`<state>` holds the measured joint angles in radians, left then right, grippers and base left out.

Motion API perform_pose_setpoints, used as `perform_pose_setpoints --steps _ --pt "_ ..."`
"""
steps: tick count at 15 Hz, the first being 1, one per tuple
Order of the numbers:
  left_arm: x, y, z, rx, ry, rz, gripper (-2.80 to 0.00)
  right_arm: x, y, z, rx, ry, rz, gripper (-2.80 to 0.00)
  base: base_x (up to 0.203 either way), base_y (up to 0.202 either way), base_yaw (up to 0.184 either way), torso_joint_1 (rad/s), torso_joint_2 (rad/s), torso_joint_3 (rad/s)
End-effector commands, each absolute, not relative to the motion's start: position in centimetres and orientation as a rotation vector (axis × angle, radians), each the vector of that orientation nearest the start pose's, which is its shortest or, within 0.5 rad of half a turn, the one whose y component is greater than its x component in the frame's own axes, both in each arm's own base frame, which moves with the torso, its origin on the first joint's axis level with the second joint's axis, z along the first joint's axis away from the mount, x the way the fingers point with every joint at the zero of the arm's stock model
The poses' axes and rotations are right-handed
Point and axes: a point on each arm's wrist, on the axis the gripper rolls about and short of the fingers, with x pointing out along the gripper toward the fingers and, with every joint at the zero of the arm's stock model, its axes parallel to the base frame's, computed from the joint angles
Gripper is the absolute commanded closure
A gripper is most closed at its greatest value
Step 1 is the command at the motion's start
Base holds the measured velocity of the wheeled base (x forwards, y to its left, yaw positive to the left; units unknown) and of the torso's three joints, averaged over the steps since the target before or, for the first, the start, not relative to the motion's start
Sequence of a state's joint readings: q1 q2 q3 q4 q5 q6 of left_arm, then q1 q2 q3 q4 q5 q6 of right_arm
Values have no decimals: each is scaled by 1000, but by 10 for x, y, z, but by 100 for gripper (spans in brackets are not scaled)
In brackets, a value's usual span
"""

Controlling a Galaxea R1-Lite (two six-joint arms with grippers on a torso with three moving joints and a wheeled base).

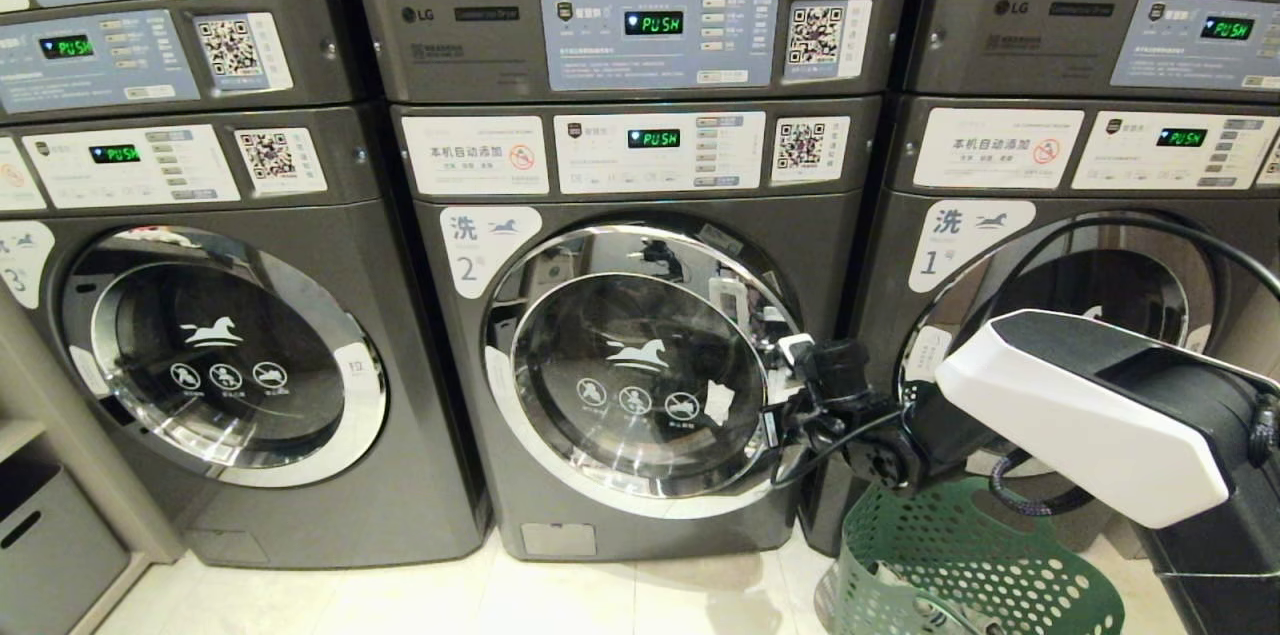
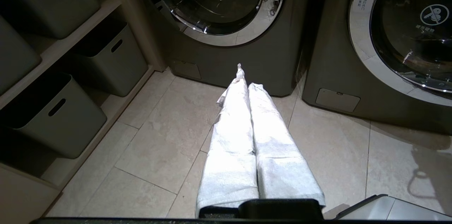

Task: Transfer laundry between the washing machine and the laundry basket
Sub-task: Press the washing machine door tightly with the right hand

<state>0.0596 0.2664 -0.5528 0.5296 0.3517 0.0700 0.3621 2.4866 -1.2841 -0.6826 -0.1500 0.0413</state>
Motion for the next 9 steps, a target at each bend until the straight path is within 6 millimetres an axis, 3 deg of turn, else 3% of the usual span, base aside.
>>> perform_pose_setpoints --steps 1,4,9 --pt "-45 5 176 106 262 402 0 450 153 -9 -82 472 152 0 0 0 0 0 0 0" --pt "-44 5 174 106 271 401 0 482 130 -7 -66 393 38 0 0 0 0 0 0 0" --pt "-43 5 170 111 287 399 0 509 107 -19 -41 338 -27 0 0 0 0 0 0 0"
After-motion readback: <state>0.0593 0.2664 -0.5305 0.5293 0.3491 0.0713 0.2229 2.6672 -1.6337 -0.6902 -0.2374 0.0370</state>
